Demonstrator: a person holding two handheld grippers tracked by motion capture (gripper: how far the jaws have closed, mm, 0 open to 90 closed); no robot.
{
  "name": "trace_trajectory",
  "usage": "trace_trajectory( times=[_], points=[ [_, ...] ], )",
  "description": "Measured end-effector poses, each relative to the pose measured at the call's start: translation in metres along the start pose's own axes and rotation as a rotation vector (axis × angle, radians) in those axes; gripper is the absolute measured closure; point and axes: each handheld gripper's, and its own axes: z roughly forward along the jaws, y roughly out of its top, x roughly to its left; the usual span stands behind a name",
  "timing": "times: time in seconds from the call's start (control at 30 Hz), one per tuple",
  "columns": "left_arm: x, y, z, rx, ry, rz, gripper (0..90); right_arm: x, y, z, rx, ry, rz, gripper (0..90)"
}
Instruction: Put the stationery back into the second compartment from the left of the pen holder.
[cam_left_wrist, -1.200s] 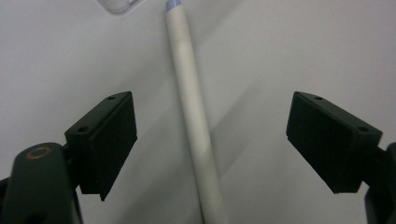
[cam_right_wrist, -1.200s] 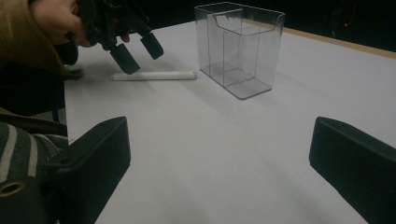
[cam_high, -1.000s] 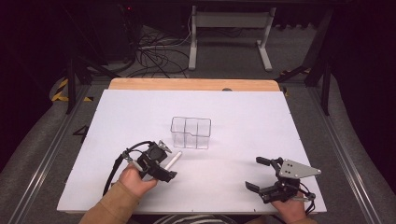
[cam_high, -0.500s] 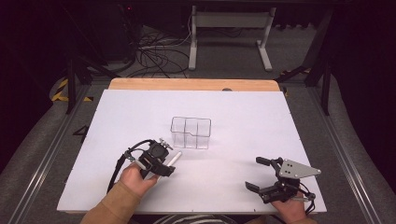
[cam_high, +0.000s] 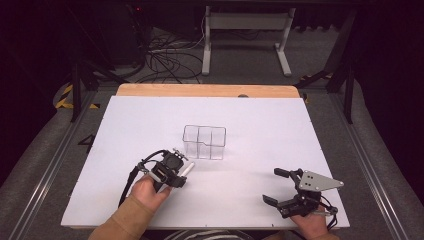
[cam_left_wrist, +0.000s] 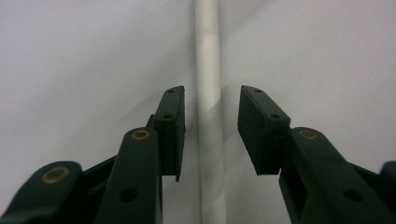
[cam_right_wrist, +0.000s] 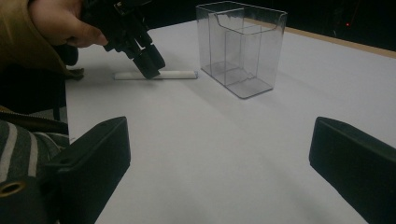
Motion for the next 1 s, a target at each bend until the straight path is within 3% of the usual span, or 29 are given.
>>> trace_trajectory(
  times=[0.27, 0.37, 0.7, 1.0],
  points=[
    [-0.005, 0.002, 0.005, 0.028, 0.014, 0.000, 76.7, 0.000, 0.000, 0.000, 0.001, 0.000, -0.001, 6.0],
    [-0.005, 0.002, 0.005, 0.024, 0.014, -0.017, 77.6, 0.000, 0.000, 0.000, 0.004, 0.001, -0.004, 6.0],
    [-0.004, 0.003, 0.004, 0.035, 0.008, -0.014, 78.5, 0.001, 0.000, -0.001, 0.001, 0.002, -0.006, 6.0],
    [-0.003, 0.001, -0.012, -0.041, -0.013, -0.001, 78.6, 0.000, 0.000, -0.001, 0.001, 0.002, -0.004, 6.0]
  ],
)
